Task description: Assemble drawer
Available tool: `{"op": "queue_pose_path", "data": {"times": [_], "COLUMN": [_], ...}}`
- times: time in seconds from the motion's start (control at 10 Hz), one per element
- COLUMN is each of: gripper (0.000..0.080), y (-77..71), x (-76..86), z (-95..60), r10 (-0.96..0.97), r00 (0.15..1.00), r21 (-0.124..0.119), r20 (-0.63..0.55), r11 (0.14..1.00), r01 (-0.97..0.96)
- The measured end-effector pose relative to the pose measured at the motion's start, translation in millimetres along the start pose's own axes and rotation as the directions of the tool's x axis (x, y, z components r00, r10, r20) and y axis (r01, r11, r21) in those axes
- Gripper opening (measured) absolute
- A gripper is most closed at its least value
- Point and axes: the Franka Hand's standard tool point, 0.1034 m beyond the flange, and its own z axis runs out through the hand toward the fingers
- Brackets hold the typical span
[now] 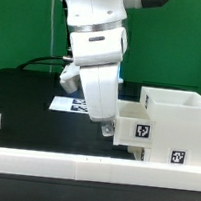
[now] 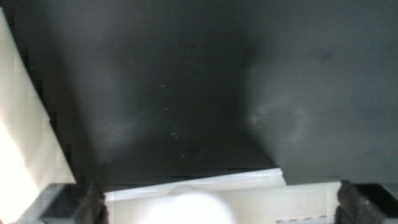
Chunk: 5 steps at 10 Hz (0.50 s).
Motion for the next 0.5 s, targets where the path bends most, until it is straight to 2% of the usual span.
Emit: {"op": "queue_pose_path", "data": {"times": [0.3, 0.4, 0.5], "gripper": [0.0649, 0.0649, 0.0649], "y": [0.8, 5.3, 6.6], "x": [-0.2, -2.1, 2.8], "z": [-0.3, -1.7, -1.9], "r10": [-0.016, -0.086, -0.078], "r00": [1.000, 0.996, 0.997], "r21": [-0.005, -0.036, -0.038], "r20": [-0.001, 0.002, 0.002], "r11": [1.000, 0.996, 0.996], "r01": [0.016, 0.086, 0.078]}}
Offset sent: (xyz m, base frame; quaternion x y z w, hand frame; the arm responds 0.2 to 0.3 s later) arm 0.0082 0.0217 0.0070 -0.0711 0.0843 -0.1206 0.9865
